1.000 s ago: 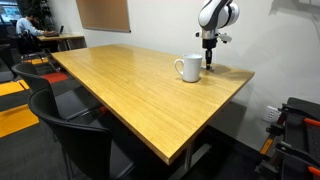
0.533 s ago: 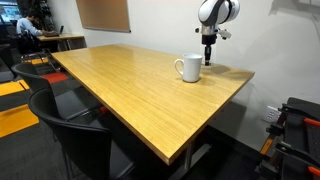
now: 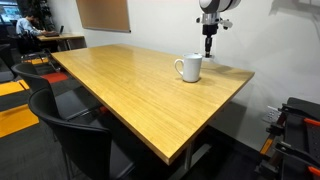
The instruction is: Put the black marker in the grey mug
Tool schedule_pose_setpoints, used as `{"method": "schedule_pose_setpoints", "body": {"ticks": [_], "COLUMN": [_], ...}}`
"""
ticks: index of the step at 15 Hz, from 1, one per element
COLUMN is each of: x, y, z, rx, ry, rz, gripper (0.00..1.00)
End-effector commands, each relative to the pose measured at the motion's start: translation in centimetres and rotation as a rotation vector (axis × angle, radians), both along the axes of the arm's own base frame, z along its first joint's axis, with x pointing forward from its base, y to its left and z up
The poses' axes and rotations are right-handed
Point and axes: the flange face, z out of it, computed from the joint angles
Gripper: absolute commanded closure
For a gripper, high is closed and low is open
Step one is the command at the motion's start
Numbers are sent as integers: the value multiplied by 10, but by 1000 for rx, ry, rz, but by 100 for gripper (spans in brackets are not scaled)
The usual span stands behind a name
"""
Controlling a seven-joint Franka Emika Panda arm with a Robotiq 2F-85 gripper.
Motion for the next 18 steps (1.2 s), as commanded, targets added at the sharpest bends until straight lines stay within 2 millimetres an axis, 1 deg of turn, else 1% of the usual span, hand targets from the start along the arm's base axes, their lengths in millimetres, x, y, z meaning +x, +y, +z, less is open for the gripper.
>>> {"method": "schedule_pose_setpoints", "body": {"ticks": [1,9,18], "x": [-12,-30,-52], "y": [13,51,98], "z": [27,67,117], "rx": [-9,29,58], "ry": [26,-1,-82], "rz": [-46,-118,-297], "gripper": [95,95,95]}}
